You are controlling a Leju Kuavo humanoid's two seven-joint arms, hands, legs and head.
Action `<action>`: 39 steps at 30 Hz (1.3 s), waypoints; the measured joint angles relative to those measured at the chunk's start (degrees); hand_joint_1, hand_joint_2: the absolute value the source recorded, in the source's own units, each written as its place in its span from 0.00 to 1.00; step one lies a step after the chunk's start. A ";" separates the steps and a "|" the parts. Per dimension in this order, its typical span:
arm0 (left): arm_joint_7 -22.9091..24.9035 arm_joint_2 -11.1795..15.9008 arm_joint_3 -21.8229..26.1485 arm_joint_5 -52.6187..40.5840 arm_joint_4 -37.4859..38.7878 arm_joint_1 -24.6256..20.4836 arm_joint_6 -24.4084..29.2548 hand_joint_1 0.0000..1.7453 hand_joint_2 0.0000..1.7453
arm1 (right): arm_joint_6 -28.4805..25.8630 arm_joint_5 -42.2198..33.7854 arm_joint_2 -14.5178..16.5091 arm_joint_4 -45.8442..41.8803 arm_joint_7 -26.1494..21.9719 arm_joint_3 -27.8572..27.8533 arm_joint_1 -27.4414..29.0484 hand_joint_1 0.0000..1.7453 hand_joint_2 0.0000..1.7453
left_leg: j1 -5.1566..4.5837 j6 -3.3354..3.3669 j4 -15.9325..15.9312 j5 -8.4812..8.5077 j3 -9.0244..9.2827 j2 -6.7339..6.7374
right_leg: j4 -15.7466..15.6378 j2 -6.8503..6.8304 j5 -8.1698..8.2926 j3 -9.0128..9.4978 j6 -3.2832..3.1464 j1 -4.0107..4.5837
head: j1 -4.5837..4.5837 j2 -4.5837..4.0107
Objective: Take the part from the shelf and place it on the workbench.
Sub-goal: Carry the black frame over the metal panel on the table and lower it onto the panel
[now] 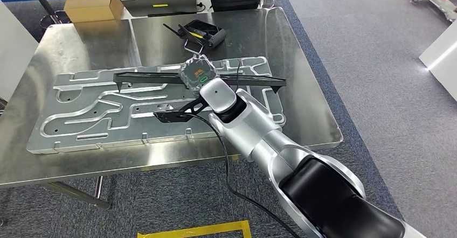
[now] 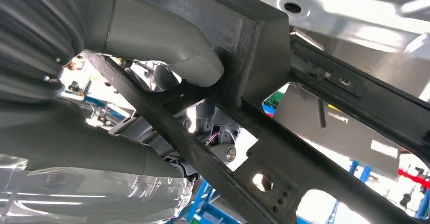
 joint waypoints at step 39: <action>1.07 0.24 -0.32 -2.52 0.00 -0.10 0.98 0.00 0.25 | -1.62 0.19 0.02 10.10 -3.30 3.73 1.31 0.00 1.00 | -0.01 0.00 0.07 0.00 0.03 0.00 | 0.00 0.00 0.03 0.04 0.03 -0.01 | 0.00 0.00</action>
